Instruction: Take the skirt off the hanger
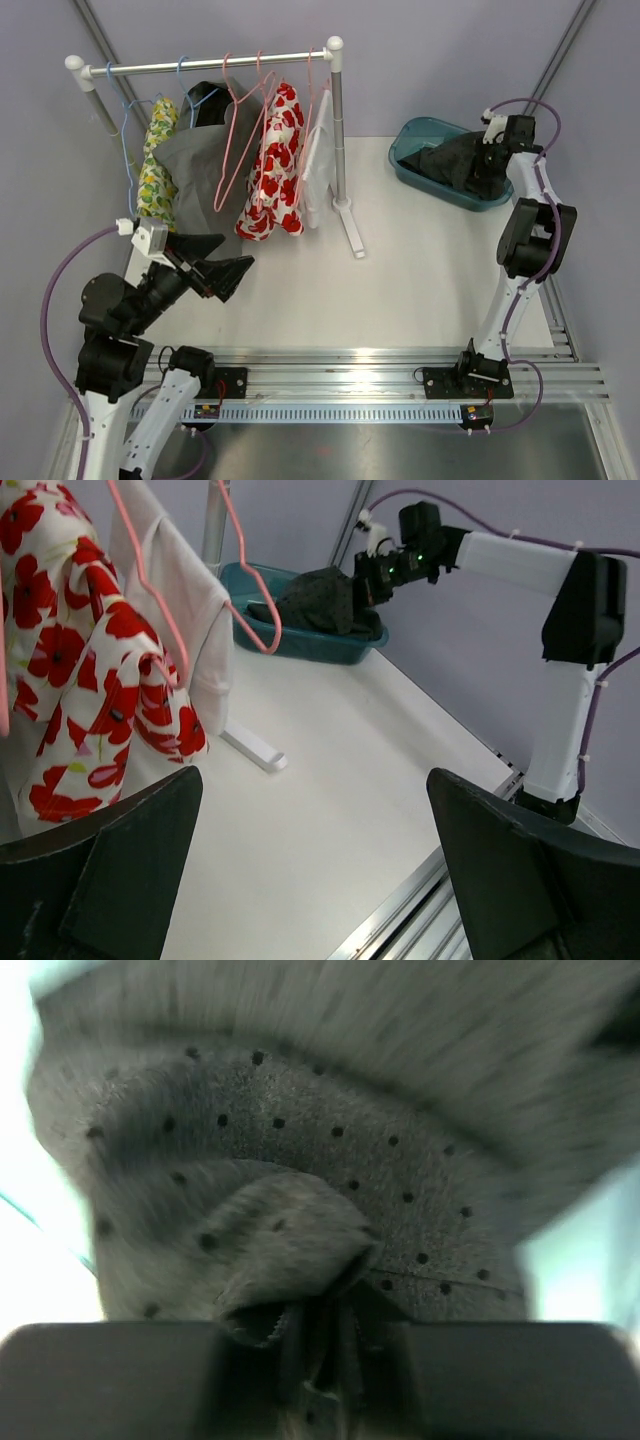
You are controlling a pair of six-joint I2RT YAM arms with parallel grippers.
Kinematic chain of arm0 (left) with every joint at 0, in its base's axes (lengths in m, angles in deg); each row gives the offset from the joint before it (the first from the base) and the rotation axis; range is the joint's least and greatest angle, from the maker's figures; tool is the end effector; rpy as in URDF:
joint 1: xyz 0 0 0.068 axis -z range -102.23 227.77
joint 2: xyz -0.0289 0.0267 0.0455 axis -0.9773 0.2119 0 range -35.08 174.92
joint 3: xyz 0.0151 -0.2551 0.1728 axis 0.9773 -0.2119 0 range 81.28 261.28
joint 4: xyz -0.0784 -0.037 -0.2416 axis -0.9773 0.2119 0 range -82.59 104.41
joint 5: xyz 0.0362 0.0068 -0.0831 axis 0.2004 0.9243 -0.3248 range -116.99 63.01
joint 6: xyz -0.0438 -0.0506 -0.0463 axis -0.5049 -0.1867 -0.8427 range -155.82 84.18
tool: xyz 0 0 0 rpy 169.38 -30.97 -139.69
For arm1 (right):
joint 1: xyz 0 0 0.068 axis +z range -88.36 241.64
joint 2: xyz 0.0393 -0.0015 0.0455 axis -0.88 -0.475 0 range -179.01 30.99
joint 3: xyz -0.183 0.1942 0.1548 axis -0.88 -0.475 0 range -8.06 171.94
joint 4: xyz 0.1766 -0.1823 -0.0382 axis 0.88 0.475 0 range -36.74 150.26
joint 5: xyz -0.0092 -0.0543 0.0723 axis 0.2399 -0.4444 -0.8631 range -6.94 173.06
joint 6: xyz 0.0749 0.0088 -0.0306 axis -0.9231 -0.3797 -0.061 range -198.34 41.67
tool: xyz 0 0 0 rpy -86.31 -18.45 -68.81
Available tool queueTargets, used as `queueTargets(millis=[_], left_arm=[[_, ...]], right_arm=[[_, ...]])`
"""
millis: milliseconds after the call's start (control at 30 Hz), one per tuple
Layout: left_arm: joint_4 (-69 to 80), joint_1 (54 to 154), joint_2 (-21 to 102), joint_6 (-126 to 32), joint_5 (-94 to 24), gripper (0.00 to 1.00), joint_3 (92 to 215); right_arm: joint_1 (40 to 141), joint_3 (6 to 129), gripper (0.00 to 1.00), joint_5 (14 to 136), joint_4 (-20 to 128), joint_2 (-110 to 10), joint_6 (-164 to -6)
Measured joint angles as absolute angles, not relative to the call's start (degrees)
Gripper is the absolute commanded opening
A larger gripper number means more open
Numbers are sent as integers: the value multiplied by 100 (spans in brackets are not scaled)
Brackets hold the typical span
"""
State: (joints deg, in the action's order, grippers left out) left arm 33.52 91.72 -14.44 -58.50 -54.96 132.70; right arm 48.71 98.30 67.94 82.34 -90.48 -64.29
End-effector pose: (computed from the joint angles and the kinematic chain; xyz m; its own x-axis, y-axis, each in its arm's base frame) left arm 0.0404 -0.0442 0.4049 -0.1842 -0.3052 -0.9343 0.6454 0.6793 -0.3491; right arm 0.5169 -0.0998 0.2663 -0.6673 -0.0872 -0.7397 -0.1321 0.9912 0.0023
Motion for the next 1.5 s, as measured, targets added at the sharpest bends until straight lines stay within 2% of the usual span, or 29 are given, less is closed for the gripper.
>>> queueTargets(millis=[100, 133, 200, 233, 367, 433, 500, 633, 867, 1100, 1233, 1267, 1300, 1333, 1500], left_arm=[[3332, 9172, -836, -5782, -5631, 97, 13851], [3308, 9172, -620, -5765, -5669, 97, 14022], [3291, 9175, -213, -5723, -5706, 96, 14306], [3284, 9177, -56, -5699, -5708, 96, 14391], [3310, 9428, 613, -5620, -5579, 94, 14741], [3354, 9881, 974, -5520, -5253, 94, 14966], [3470, 10451, 1354, -5393, -4812, 90, 15274], [3649, 11452, 2499, -5137, -3666, 81, 16337], [3865, 11526, 4305, -4877, -1879, 79, 17853], [4099, 11529, 5671, -4635, -1271, 60, 18861], [4169, 11489, 6071, -4560, -1173, 33, 19062], [4189, 11476, 6143, -4545, -1170, 19, 19110], [4191, 11454, 6191, -4545, -1170, 12, 19143], [4195, 11441, 6219, -4519, -1170, 0, 19156], [4202, 11343, 6215, -4433, -1173, 0, 19211]], right_arm=[[4827, 9841, 41, 6333, 8664, -9350, -6313], [4819, 9839, 53, 6215, 8778, -9369, -6300], [4795, 9837, 66, 6045, 8883, -9308, -6281], [4773, 9822, 78, 5979, 8911, -9212, -6257], [4685, 9476, 95, 5931, 8999, -8283, -6147], [4648, 9227, 96, 5890, 9038, -7634, -6088], [4635, 8908, 96, 5719, 9064, -6841, -6005], [4637, 7903, 95, 4561, 9119, -5293, -5734], [4664, 5763, 94, 2316, 9340, -3831, -5649], [4664, 5203, 93, 1850, 9556, -3527, -5625], [4664, 5188, 93, 1741, 9556, -3459, -5614], [4664, 5188, 93, 1741, 9563, -3459, -5599], [4664, 5188, 93, 1741, 9571, -3462, -5586], [4664, 5188, 93, 1741, 9582, -3459, -5572], [4664, 5188, 93, 1745, 9617, -3459, -5520]])
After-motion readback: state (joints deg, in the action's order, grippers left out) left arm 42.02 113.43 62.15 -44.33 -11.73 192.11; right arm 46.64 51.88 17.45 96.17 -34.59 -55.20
